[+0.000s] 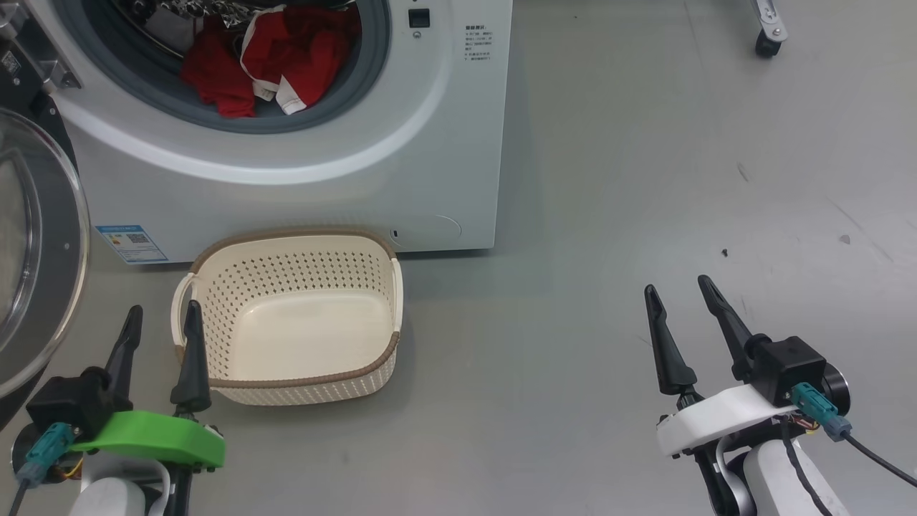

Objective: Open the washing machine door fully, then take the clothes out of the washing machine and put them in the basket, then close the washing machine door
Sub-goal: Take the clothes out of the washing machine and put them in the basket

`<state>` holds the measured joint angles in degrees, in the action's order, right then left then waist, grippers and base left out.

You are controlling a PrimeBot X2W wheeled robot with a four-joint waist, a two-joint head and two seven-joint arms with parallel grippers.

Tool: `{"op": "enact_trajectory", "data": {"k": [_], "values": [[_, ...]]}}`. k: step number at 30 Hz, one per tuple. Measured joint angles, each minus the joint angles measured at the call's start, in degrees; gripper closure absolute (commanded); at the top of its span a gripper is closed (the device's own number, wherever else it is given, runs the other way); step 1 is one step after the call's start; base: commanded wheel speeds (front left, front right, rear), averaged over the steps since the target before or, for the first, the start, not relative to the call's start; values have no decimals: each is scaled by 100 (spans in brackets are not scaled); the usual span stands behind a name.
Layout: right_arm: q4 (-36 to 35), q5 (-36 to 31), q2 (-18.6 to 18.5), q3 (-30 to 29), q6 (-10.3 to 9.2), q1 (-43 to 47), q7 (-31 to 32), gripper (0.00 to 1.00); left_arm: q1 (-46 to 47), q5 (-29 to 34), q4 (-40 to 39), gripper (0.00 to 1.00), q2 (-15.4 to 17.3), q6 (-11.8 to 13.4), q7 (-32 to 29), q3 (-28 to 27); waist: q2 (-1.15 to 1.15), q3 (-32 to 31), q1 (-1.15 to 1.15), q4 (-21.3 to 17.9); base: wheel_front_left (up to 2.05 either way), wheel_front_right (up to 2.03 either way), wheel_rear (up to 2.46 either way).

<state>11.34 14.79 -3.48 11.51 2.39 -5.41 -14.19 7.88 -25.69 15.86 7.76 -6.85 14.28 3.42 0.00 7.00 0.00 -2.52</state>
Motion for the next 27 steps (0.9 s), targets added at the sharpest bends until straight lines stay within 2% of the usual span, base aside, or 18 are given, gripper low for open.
{"op": "enact_trajectory", "data": {"k": [27], "values": [[19, -31, 26, -33, 5, 3, 0, 0, -50, 168, -164, 0, 89, 2, 0, 40, 0, 72, 0, 33, 141, -150, 9]]}}
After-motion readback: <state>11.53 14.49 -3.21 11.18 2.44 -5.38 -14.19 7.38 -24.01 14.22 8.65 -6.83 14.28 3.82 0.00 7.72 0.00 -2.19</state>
